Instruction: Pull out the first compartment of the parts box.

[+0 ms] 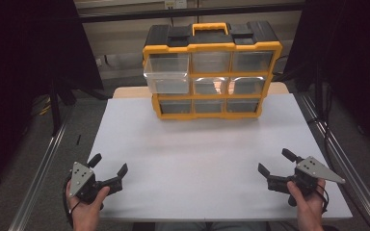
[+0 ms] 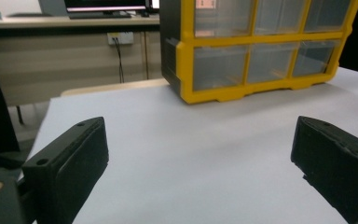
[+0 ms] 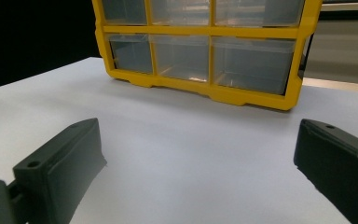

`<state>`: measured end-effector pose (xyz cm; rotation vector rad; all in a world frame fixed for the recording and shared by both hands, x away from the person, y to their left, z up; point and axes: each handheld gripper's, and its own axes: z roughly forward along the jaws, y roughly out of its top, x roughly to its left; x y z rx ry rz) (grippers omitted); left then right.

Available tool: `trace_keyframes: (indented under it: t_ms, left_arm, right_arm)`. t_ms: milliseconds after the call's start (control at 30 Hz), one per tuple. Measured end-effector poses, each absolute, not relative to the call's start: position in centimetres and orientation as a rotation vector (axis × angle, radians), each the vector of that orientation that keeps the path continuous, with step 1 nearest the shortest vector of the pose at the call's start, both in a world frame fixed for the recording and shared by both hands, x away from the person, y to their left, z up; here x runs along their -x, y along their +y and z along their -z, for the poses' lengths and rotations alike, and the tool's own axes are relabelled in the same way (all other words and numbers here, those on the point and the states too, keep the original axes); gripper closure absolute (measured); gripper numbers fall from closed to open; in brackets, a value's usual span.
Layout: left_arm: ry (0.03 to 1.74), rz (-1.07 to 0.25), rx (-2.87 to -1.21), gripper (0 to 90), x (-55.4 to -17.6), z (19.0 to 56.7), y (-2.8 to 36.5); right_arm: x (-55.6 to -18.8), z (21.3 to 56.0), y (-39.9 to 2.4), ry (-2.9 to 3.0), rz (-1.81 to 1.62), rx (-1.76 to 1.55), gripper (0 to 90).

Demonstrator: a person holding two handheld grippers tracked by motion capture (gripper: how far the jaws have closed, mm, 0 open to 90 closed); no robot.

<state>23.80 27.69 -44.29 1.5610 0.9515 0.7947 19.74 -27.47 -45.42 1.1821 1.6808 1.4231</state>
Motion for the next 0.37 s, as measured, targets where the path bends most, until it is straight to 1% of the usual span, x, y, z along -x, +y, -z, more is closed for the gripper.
trace_keyframes:
  t_ms: [100,133,367]
  left_arm:
    - [0.965,-0.804,-1.537,5.1,-23.42,44.21,27.7]
    - [0.945,-0.805,-1.535,5.1,-23.35,44.21,27.63]
    - [0.929,-0.8,-1.588,5.0,-23.38,44.33,26.89]
  right_arm:
    - [-19.62,45.44,-27.52,1.674,-1.423,-1.183,0.9]
    - [-19.55,45.41,-27.58,1.675,-1.42,-1.188,0.9]
    - [-19.61,45.45,-27.63,1.667,-1.423,-1.19,1.0]
